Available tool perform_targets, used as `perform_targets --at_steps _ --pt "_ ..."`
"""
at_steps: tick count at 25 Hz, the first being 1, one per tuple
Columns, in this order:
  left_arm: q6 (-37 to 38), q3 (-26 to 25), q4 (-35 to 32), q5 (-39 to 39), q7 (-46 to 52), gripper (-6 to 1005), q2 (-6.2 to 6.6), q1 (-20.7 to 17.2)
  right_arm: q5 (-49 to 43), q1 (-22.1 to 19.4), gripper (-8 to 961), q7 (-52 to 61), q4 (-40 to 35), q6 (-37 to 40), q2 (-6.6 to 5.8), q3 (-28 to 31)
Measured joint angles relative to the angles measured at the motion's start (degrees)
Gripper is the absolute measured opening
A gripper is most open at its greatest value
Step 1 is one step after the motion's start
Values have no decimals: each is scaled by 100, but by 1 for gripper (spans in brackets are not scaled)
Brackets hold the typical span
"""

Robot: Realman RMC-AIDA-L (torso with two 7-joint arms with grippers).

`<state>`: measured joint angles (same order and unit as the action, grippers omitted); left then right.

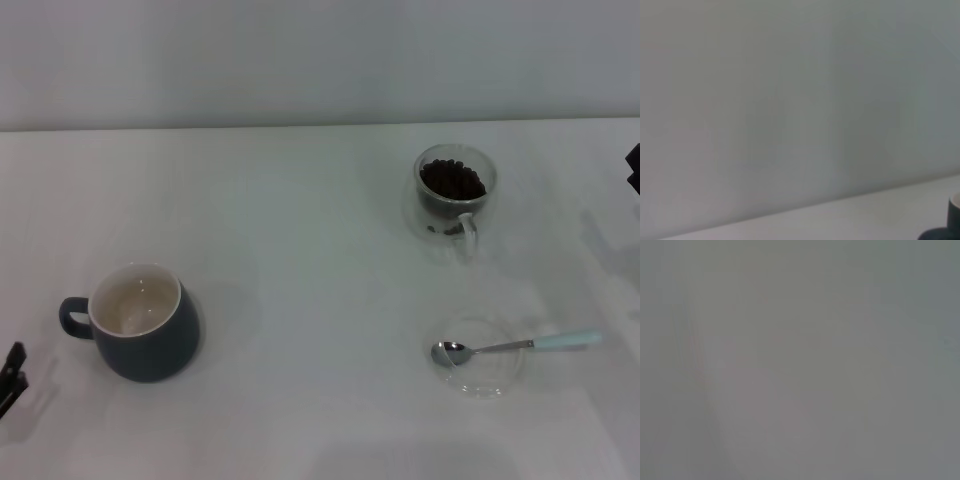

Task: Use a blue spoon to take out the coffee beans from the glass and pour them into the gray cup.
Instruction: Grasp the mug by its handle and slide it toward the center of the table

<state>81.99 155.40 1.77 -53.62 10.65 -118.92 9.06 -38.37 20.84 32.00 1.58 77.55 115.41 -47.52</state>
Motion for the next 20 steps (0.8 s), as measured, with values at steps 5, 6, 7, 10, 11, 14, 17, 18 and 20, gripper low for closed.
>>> perform_targets --at_steps 5,6,7,10,11,14,17,18,20 --pt "-527 0 -12 195 -127 888 -6 324 -4 8 871 0 -6 90 8 -3" --pt "-597 0 -22 238 -141 888 -9 370 -4 8 871 0 -6 90 8 -3" --pt "-655 0 -31 263 -151 888 -11 408 -4 8 871 0 -3 98 7 -3" --pt "-846 0 -51 285 -173 887 -22 551 -4 8 871 -1 24 101 7 -3" --pt "-870 -1 -53 289 -175 887 -23 588 -4 8 871 -1 29 102 7 -3" --pt "-925 -7 -54 296 -178 887 -24 686 -4 8 871 -1 39 103 7 -3" --pt "-1024 -37 -59 276 -178 887 -25 775 -4 8 871 19 41 108 7 -3" --pt "-1071 -40 -61 274 -178 887 -26 817 -4 8 871 35 41 113 7 -2" --pt "-1120 -38 -62 274 -178 886 -26 860 -4 8 871 51 34 131 7 4"
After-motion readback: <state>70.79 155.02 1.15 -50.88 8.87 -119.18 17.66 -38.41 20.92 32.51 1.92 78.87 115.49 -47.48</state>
